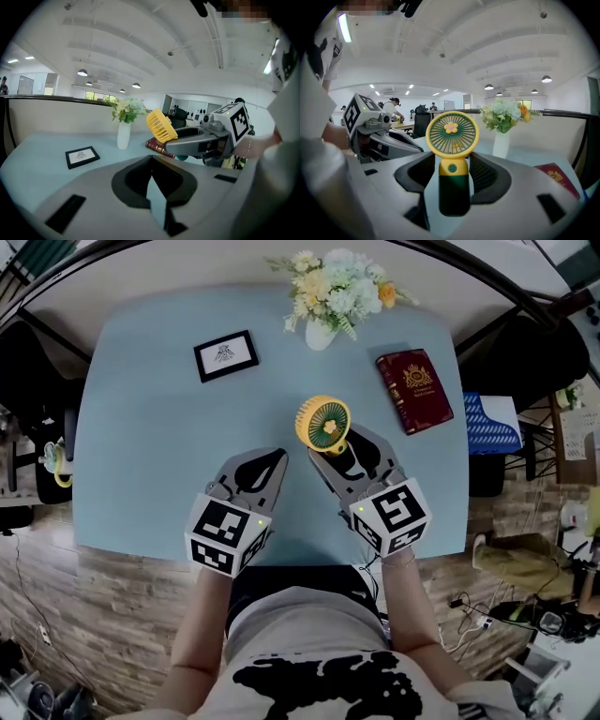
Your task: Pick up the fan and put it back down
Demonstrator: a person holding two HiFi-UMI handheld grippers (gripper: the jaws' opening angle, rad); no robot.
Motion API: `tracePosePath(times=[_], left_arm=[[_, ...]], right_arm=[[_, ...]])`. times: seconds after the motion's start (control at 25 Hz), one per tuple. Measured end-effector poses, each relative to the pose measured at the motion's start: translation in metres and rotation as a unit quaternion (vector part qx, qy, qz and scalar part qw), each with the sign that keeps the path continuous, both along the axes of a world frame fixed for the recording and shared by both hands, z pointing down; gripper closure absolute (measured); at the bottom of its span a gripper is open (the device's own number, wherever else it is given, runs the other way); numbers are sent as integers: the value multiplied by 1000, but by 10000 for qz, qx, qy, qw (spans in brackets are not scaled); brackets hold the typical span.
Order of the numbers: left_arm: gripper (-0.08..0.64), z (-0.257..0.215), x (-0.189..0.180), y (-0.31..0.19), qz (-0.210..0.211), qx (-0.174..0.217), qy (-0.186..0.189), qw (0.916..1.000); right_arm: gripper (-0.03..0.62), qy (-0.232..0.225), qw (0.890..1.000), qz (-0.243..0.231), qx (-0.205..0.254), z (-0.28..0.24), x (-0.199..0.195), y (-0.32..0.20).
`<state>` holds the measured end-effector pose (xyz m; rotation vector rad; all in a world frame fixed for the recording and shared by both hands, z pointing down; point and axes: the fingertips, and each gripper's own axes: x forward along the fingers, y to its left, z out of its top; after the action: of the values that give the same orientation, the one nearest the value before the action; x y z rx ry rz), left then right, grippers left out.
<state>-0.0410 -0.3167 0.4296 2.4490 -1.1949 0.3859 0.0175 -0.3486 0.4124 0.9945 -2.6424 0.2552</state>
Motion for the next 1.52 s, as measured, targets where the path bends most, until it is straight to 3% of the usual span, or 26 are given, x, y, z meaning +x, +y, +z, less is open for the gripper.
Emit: tracePosePath(times=[0.44,0.92,1.52], left_arm=[[549,59,-10,6,-107,-670,41,9977],[549,103,-14,10,-140,-1080,60,9940],[549,124,-18,6,-183,-1305,159,9911]], right_arm=[[357,631,9953,-172,-718,80,-12,-5],[357,1368,9785,7,-1544,173,-12,-11],[356,1988,9608,-48,-1932,217,-12,-22]])
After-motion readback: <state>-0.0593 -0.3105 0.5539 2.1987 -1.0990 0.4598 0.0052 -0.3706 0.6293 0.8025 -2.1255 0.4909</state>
